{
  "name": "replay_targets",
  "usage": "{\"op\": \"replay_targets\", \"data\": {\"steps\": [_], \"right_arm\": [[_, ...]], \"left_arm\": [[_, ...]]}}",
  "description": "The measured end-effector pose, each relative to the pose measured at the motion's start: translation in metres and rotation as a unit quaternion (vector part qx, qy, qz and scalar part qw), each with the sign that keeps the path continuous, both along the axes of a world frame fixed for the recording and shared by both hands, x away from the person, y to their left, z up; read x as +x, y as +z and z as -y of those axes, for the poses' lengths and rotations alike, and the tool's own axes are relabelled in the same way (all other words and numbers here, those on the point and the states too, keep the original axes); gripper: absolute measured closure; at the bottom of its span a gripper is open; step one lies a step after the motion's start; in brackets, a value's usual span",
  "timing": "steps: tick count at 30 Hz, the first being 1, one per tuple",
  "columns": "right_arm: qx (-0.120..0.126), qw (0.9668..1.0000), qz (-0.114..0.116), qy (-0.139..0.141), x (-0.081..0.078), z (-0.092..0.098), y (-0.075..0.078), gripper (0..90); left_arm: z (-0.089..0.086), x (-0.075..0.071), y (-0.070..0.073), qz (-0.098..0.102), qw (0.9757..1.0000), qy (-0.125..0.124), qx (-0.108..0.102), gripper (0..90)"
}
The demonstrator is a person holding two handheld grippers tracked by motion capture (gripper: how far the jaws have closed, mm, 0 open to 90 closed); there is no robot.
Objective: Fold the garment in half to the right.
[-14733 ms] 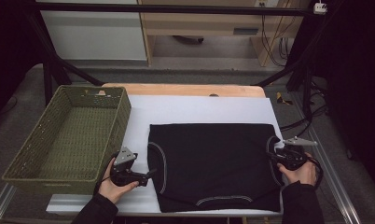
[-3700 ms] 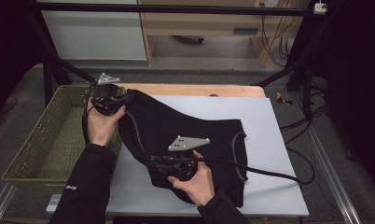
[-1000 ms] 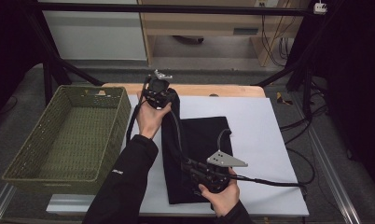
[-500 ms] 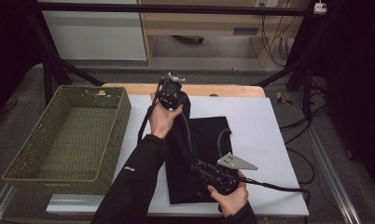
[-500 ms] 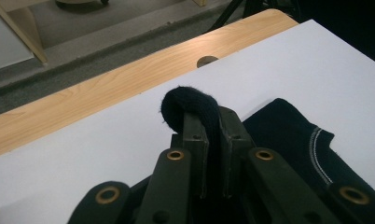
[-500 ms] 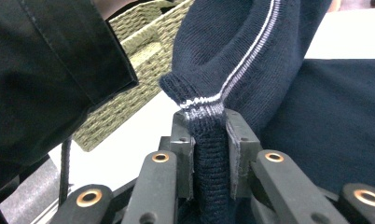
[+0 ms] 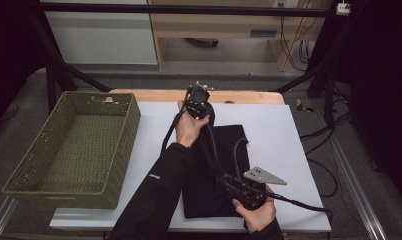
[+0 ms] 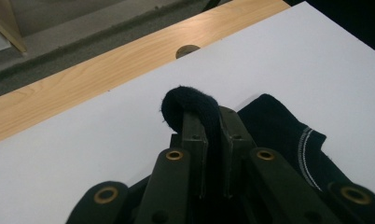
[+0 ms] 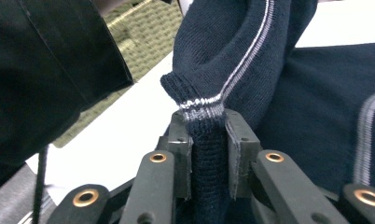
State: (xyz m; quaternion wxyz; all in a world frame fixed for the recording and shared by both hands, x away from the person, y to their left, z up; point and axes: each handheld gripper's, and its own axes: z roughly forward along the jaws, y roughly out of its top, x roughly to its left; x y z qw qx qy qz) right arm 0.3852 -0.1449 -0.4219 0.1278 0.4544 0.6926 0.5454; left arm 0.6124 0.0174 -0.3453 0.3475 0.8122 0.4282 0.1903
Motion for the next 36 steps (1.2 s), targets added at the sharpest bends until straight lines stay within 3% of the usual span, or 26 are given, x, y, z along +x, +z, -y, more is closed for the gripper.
{"op": "replay_targets", "data": {"steps": [6,8,10,13,14,15,17,19,22,25,29,36], "right_arm": [[-0.026,0.9992,-0.005,-0.029,0.000,0.012,-0.008,75.3],[-0.051,0.9976,-0.014,-0.045,0.000,0.018,-0.012,74.7],[-0.052,0.9968,-0.026,-0.055,0.002,0.024,-0.018,74.3],[-0.069,0.9944,-0.048,-0.065,0.003,0.035,-0.025,68.6],[-0.071,0.9939,-0.056,-0.063,0.003,0.039,-0.027,64.2],[-0.070,0.9950,-0.047,-0.053,0.002,0.042,-0.027,57.8],[-0.069,0.9965,-0.027,-0.039,0.003,0.046,-0.024,49.7],[-0.056,0.9978,-0.017,-0.030,0.007,0.051,-0.018,43.6],[-0.059,0.9979,0.007,-0.025,0.015,0.060,-0.012,35.1],[-0.061,0.9979,0.011,-0.016,0.023,0.071,-0.011,34.5],[-0.050,0.9987,0.000,-0.004,0.032,0.078,-0.015,31.0],[-0.074,0.9969,-0.017,0.020,0.035,0.080,-0.017,28.6]], "left_arm": [[0.023,0.006,-0.014,-0.005,0.9997,-0.010,0.021,81.4],[0.029,0.008,-0.021,0.001,0.9996,-0.015,0.023,78.5],[0.032,0.010,-0.027,0.000,0.9998,-0.020,0.003,70.0],[0.032,0.006,-0.029,0.024,0.9982,-0.046,-0.030,55.7],[0.030,0.003,-0.027,0.026,0.9965,-0.061,-0.051,50.4],[0.027,0.001,-0.026,0.028,0.9952,-0.066,-0.066,43.6],[0.017,-0.006,-0.023,0.028,0.9921,-0.075,-0.097,40.9],[0.002,-0.014,-0.022,0.040,0.9901,-0.075,-0.112,33.6],[-0.022,-0.028,-0.026,0.036,0.9877,-0.071,-0.134,23.8],[-0.040,-0.040,-0.033,0.037,0.9875,-0.074,-0.134,19.3],[-0.061,-0.055,-0.044,0.024,0.9896,-0.072,-0.122,11.8],[-0.082,-0.086,-0.058,0.008,0.9909,-0.080,-0.107,3.7]]}}
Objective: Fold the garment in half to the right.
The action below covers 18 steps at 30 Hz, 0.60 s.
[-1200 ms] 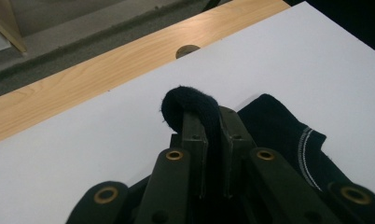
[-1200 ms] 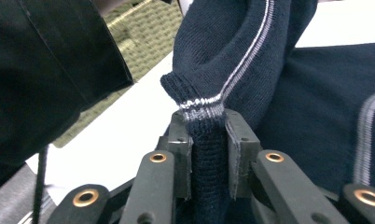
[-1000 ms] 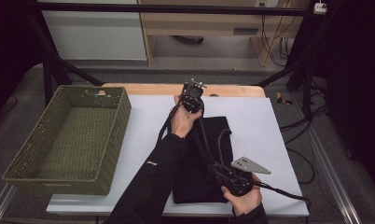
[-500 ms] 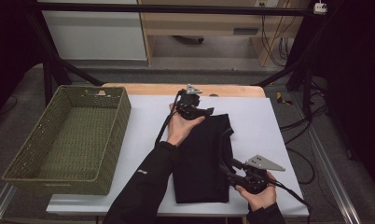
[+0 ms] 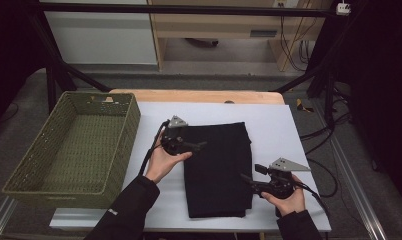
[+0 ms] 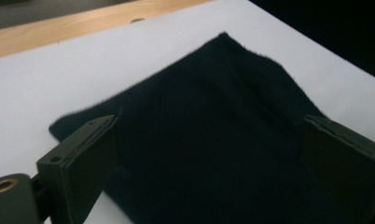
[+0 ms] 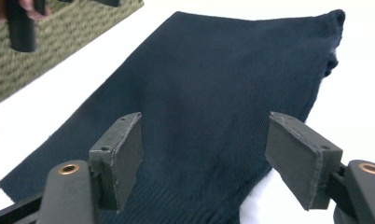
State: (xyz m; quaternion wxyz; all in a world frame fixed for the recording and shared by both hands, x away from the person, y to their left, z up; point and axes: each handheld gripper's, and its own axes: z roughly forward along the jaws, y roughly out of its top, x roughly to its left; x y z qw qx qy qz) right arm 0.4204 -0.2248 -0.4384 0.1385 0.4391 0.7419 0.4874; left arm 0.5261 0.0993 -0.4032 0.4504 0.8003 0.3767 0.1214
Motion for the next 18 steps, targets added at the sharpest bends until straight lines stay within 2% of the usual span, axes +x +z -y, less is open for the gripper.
{"op": "replay_targets", "data": {"steps": [2,5,12,18], "right_arm": [[-0.004,1.0000,-0.007,0.001,0.000,0.000,-0.003,28.9],[-0.010,0.9998,-0.014,-0.003,0.000,0.001,-0.007,28.7],[-0.008,0.9997,-0.021,-0.003,-0.002,0.006,-0.010,29.3],[-0.007,0.9995,-0.031,0.003,-0.006,0.009,-0.014,34.1]], "left_arm": [[-0.005,-0.010,-0.002,0.008,1.0000,-0.003,0.005,3.4],[-0.010,-0.024,-0.006,0.005,0.9999,-0.011,0.012,2.9],[-0.019,-0.056,-0.020,-0.011,0.9993,-0.030,0.021,2.4],[-0.018,-0.084,-0.033,-0.021,0.9983,-0.042,0.034,2.6]]}}
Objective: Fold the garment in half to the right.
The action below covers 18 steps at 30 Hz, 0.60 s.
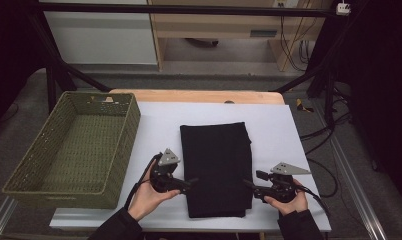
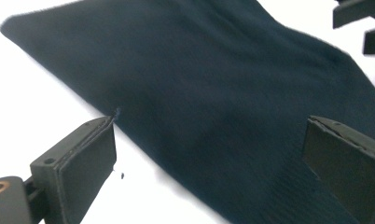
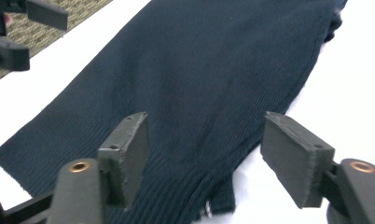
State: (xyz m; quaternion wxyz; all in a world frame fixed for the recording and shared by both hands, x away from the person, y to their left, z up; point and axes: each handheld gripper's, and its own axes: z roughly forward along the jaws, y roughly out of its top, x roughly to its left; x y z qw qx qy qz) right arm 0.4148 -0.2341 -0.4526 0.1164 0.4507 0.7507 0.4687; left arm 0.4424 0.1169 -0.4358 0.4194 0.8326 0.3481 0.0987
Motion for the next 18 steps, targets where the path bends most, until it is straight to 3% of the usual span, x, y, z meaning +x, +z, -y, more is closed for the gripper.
{"op": "replay_targets", "data": {"steps": [7,14,18], "right_arm": [[-0.007,0.9997,-0.025,-0.003,-0.003,0.004,-0.008,39.5],[-0.018,0.9987,-0.047,0.002,0.000,0.001,-0.017,44.9],[-0.010,0.9978,-0.065,0.005,0.001,0.000,-0.020,52.1]], "left_arm": [[0.012,-0.023,-0.010,-0.017,0.9992,-0.034,0.013,16.7],[0.023,-0.035,-0.022,-0.038,0.9972,-0.059,0.028,33.5],[0.028,-0.039,-0.027,-0.045,0.9959,-0.066,0.041,42.3]]}}
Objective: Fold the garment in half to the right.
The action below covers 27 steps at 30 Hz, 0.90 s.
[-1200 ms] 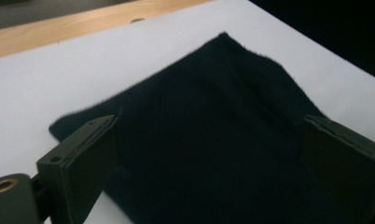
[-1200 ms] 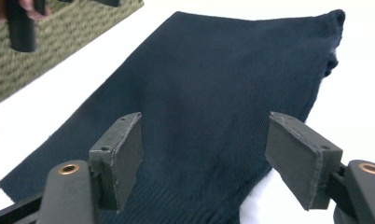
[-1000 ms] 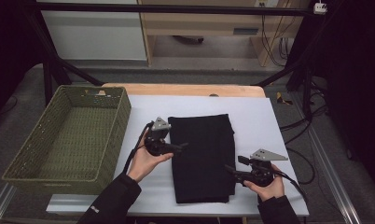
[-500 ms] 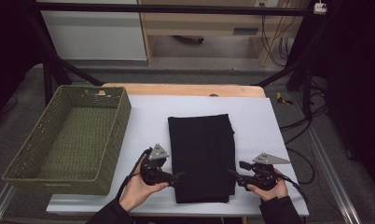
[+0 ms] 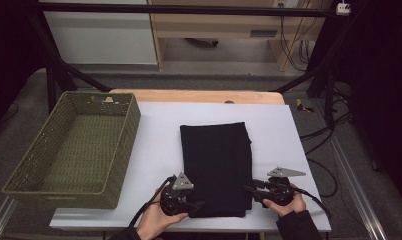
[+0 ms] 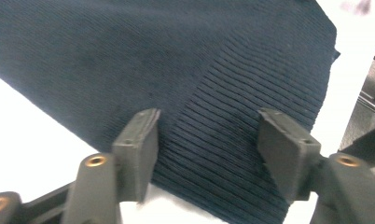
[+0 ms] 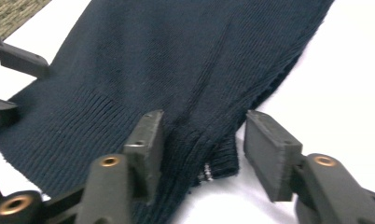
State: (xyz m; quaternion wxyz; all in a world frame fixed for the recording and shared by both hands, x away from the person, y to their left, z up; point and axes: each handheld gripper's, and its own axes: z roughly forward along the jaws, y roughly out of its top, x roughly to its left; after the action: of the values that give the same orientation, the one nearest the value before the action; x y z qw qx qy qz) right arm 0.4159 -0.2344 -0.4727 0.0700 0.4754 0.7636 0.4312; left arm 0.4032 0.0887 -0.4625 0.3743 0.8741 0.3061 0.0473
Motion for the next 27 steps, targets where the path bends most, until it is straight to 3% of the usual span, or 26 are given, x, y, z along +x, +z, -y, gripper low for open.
{"op": "replay_targets", "data": {"steps": [4,8,12,19,22,27], "right_arm": [[-0.001,0.9996,-0.027,-0.007,0.001,-0.001,-0.001,58.1],[0.001,0.9992,-0.038,-0.012,0.002,-0.002,-0.002,64.1],[0.011,0.9988,-0.044,-0.020,0.002,0.000,0.003,78.7],[0.004,0.9984,-0.053,-0.018,0.002,-0.002,0.010,81.0],[0.016,0.9985,-0.051,-0.014,0.002,-0.002,0.016,81.2],[0.052,0.9979,-0.038,0.002,-0.005,-0.013,0.027,81.0]], "left_arm": [[0.004,-0.004,-0.004,0.005,0.9999,-0.007,0.014,45.9],[0.006,-0.004,-0.003,-0.006,0.9998,-0.010,0.015,55.5],[0.008,-0.006,-0.003,-0.006,0.9997,-0.015,0.020,66.2],[0.008,-0.006,0.006,0.007,0.9993,-0.014,0.033,82.4],[0.000,-0.006,0.015,0.019,0.9992,-0.011,0.034,84.8],[-0.020,-0.009,0.028,0.021,0.9994,-0.003,0.028,85.1]]}}
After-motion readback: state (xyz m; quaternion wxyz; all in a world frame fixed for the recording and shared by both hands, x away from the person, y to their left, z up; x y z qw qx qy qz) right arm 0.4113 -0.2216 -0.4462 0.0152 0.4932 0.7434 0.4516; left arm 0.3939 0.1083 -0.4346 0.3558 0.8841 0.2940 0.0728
